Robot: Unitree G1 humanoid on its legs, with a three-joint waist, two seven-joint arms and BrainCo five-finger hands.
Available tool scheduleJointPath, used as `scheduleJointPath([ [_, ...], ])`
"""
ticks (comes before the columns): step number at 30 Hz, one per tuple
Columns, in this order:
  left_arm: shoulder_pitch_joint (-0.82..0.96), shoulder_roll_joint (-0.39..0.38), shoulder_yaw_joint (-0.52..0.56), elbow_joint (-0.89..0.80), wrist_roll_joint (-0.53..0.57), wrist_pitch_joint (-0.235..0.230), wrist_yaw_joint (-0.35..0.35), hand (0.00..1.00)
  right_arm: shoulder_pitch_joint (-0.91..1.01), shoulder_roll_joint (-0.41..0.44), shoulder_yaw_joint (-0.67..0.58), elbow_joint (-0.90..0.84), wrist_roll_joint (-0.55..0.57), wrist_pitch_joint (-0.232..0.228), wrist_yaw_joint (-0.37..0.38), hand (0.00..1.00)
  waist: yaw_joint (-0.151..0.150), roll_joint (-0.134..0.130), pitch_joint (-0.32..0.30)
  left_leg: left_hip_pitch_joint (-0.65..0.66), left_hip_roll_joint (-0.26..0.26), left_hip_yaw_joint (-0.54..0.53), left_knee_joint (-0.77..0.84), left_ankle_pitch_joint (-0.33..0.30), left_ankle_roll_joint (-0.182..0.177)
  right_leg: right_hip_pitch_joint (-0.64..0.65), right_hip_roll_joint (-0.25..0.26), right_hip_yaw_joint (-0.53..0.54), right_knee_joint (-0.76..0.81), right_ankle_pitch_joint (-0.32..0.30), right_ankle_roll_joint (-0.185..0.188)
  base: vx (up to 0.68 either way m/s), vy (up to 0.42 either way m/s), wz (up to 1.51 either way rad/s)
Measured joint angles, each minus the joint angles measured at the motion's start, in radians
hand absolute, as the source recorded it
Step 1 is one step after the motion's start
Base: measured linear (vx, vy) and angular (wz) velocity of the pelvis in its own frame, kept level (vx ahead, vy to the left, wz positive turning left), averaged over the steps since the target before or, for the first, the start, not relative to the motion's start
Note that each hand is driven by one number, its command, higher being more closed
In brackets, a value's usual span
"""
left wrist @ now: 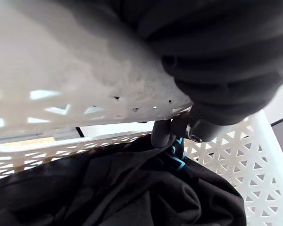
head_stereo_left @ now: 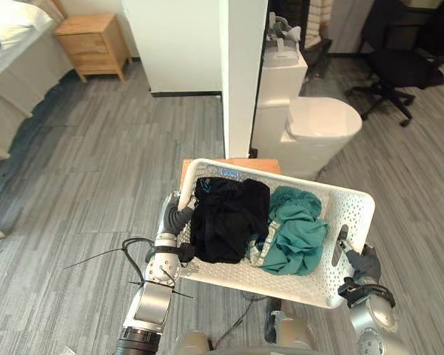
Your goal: Pick up the laundry basket with both hands and put the clothes into the washing machine.
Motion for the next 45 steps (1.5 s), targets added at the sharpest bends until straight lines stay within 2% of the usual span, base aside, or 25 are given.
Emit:
scheduleJointPath([
  [1,-0.001,-0.002,0.002,0.006,0.000,0.000,0.000,1.00,0.001,-0.001,0.003,0.000,0.000,0.000,-0.003,1.00,-0.001,0.006,0.004,-0.010,-0.004,0.020,-0.002,0.011,0.021,-0.013,-0.011,-0.010,0.011,-0.036,-0.002,-0.41,0.300,-0.49],
  [2,-0.005,-0.003,0.013,0.012,-0.002,0.000,0.001,1.00,-0.001,-0.011,0.015,0.000,0.000,0.000,-0.010,1.00,0.001,0.016,0.013,-0.017,-0.007,0.067,-0.009,0.027,0.067,-0.053,-0.042,-0.038,0.105,-0.079,-0.032,-0.35,0.277,-0.57],
  [3,0.000,-0.003,0.033,0.016,-0.003,0.001,0.001,1.00,-0.002,-0.013,0.038,0.002,0.000,0.000,-0.019,1.00,0.007,0.016,0.018,-0.014,-0.011,0.128,-0.022,0.047,0.104,-0.083,-0.076,-0.072,0.286,-0.121,-0.052,-0.35,0.287,-0.60],
  [5,0.017,-0.001,0.047,0.017,-0.012,0.002,0.000,1.00,-0.007,-0.010,0.058,0.018,0.000,0.000,-0.021,1.00,0.010,0.016,0.019,0.009,-0.016,0.169,-0.047,0.064,0.125,-0.054,-0.102,-0.109,0.516,-0.192,-0.068,-0.22,0.157,-0.54],
  [7,0.061,-0.001,0.080,-0.006,-0.048,0.001,-0.001,1.00,-0.047,-0.015,0.088,0.057,-0.002,0.000,-0.020,1.00,0.039,0.011,0.015,0.036,-0.016,0.239,-0.092,0.100,0.143,0.073,-0.105,-0.159,0.697,-0.320,-0.043,-0.20,0.067,-0.84],
  [9,0.102,-0.001,0.104,-0.052,-0.076,0.002,-0.002,1.00,-0.102,-0.023,0.110,0.101,-0.004,0.000,-0.016,1.00,0.052,-0.001,0.001,0.017,-0.016,0.291,-0.116,0.127,0.151,0.165,-0.114,-0.175,0.726,-0.368,-0.017,-0.27,0.003,-0.96],
  [12,0.124,-0.003,0.138,-0.067,-0.118,0.003,-0.003,1.00,-0.172,-0.045,0.147,0.153,-0.004,0.000,-0.015,1.00,0.085,-0.022,-0.042,-0.060,0.010,0.379,-0.124,0.171,0.156,0.298,-0.167,-0.208,0.635,-0.381,-0.006,-0.26,-0.067,-1.00],
  [14,0.137,-0.002,0.161,-0.076,-0.154,0.004,-0.004,1.00,-0.210,-0.058,0.177,0.171,-0.013,0.000,-0.018,1.00,0.116,-0.031,-0.052,-0.106,0.071,0.468,-0.104,0.197,0.141,0.351,-0.190,-0.222,0.441,-0.351,-0.010,-0.31,-0.166,-1.32],
  [15,0.142,-0.001,0.168,-0.081,-0.163,0.005,-0.005,1.00,-0.222,-0.059,0.185,0.175,-0.015,0.001,-0.021,1.00,0.124,-0.035,-0.054,-0.121,0.095,0.494,-0.083,0.202,0.135,0.352,-0.189,-0.216,0.372,-0.333,0.008,-0.31,-0.261,-1.34],
  [16,0.146,-0.010,0.181,-0.083,-0.175,0.006,-0.010,1.00,-0.239,-0.063,0.201,0.182,-0.018,0.006,-0.023,1.00,0.135,-0.034,-0.055,-0.140,0.144,0.532,-0.053,0.216,0.113,0.351,-0.140,-0.216,0.274,-0.361,0.065,-0.28,-0.284,-1.54],
  [18,0.185,-0.023,0.185,-0.093,-0.217,0.004,-0.024,1.00,-0.242,-0.070,0.217,0.189,-0.046,0.007,-0.034,1.00,0.147,-0.021,-0.075,-0.135,0.226,0.596,-0.040,0.240,0.077,0.354,-0.060,-0.187,0.106,-0.350,0.104,-0.24,-0.279,-1.76],
  [19,0.197,-0.022,0.185,-0.093,-0.234,0.004,-0.024,1.00,-0.240,-0.072,0.225,0.189,-0.053,0.007,-0.039,1.00,0.141,-0.017,-0.079,-0.129,0.256,0.611,-0.033,0.246,0.067,0.367,-0.029,-0.169,0.044,-0.336,0.108,-0.17,-0.269,-1.59],
  [21,0.242,-0.023,0.176,-0.093,-0.277,0.007,-0.026,1.00,-0.220,-0.076,0.240,0.187,-0.092,0.015,-0.053,1.00,0.110,-0.008,-0.085,-0.064,0.343,0.650,-0.037,0.277,0.024,0.405,0.058,-0.075,-0.076,-0.267,0.068,-0.15,-0.269,-1.56],
  [23,0.259,-0.024,0.163,-0.093,-0.291,0.007,-0.024,1.00,-0.206,-0.083,0.240,0.169,-0.111,0.024,-0.060,1.00,0.090,-0.008,-0.086,-0.026,0.377,0.625,-0.034,0.294,-0.002,0.418,0.092,-0.016,-0.102,-0.248,0.050,-0.08,-0.158,-1.22],
  [24,0.259,-0.026,0.153,-0.094,-0.299,0.007,-0.024,1.00,-0.191,-0.089,0.237,0.148,-0.123,0.027,-0.063,1.00,0.081,-0.007,-0.088,-0.015,0.400,0.567,-0.015,0.311,-0.024,0.419,0.116,0.035,-0.107,-0.241,0.038,-0.08,-0.122,-1.39],
  [26,0.260,-0.030,0.152,-0.100,-0.310,0.007,-0.021,1.00,-0.182,-0.094,0.236,0.125,-0.131,0.027,-0.063,1.00,0.070,-0.003,-0.088,-0.016,0.418,0.419,0.031,0.338,-0.026,0.420,0.145,0.117,-0.107,-0.229,0.020,-0.07,-0.082,-1.43],
  [27,0.260,-0.031,0.148,-0.116,-0.318,0.007,-0.017,1.00,-0.181,-0.094,0.229,0.104,-0.142,0.027,-0.063,1.00,0.056,-0.001,-0.085,-0.030,0.396,0.261,0.056,0.288,-0.034,0.419,0.154,0.177,-0.103,-0.225,0.009,-0.01,0.054,-1.08],
  [28,0.259,-0.033,0.141,-0.129,-0.318,0.007,-0.017,1.00,-0.183,-0.094,0.219,0.099,-0.146,0.026,-0.063,1.00,0.057,-0.001,-0.083,-0.034,0.360,0.183,0.063,0.250,-0.058,0.410,0.152,0.197,-0.098,-0.224,0.007,-0.01,0.150,-1.24],
  [29,0.258,-0.033,0.121,-0.147,-0.318,0.006,-0.009,1.00,-0.181,-0.093,0.201,0.087,-0.150,0.025,-0.064,1.00,0.056,0.019,-0.090,-0.025,0.277,0.062,0.029,0.190,-0.084,0.390,0.156,0.226,-0.082,-0.224,0.008,-0.01,0.159,-0.95],
  [30,0.250,-0.031,0.112,-0.146,-0.318,0.005,0.003,1.00,-0.174,-0.089,0.193,0.078,-0.151,0.022,-0.063,1.00,0.052,0.014,-0.091,0.017,0.228,-0.021,-0.029,0.173,-0.090,0.370,0.157,0.249,-0.060,-0.225,0.009,-0.01,0.108,-0.82],
  [36,0.214,-0.008,0.089,-0.135,-0.315,0.009,-0.003,1.00,-0.105,-0.044,0.148,0.034,-0.157,0.006,-0.062,1.00,0.026,-0.004,-0.092,0.049,0.138,-0.019,-0.090,0.180,-0.101,0.332,0.079,0.275,-0.030,-0.233,0.034,-0.02,0.106,-0.24],
  [39,0.194,0.017,0.088,-0.127,-0.315,0.009,-0.001,1.00,-0.102,-0.019,0.144,0.034,-0.157,0.004,-0.062,1.00,0.028,-0.004,-0.089,0.023,0.160,-0.008,-0.034,0.169,-0.085,0.311,0.088,0.275,0.002,-0.260,0.045,-0.04,0.034,-0.03],
  [41,0.195,0.023,0.090,-0.124,-0.315,0.009,0.001,1.00,-0.101,-0.016,0.148,0.034,-0.158,0.004,-0.062,1.00,0.037,0.007,-0.074,-0.019,0.204,-0.016,0.115,0.160,-0.064,0.317,0.119,0.281,0.034,-0.296,0.021,-0.05,-0.048,-0.18],
  [43,0.196,0.017,0.089,-0.113,-0.316,0.009,0.001,1.00,-0.099,-0.022,0.148,0.034,-0.161,0.004,-0.063,1.00,0.036,0.032,-0.059,-0.087,0.244,-0.064,0.314,0.200,0.000,0.341,0.153,0.296,0.064,-0.323,0.000,0.00,-0.050,-0.30],
  [45,0.192,0.006,0.090,-0.108,-0.317,0.008,0.005,1.00,-0.099,-0.026,0.146,0.014,-0.169,0.005,-0.069,1.00,0.033,0.025,-0.054,-0.189,0.244,-0.101,0.450,0.337,0.012,0.365,0.148,0.354,0.003,-0.323,-0.022,0.06,0.071,-0.45],
])
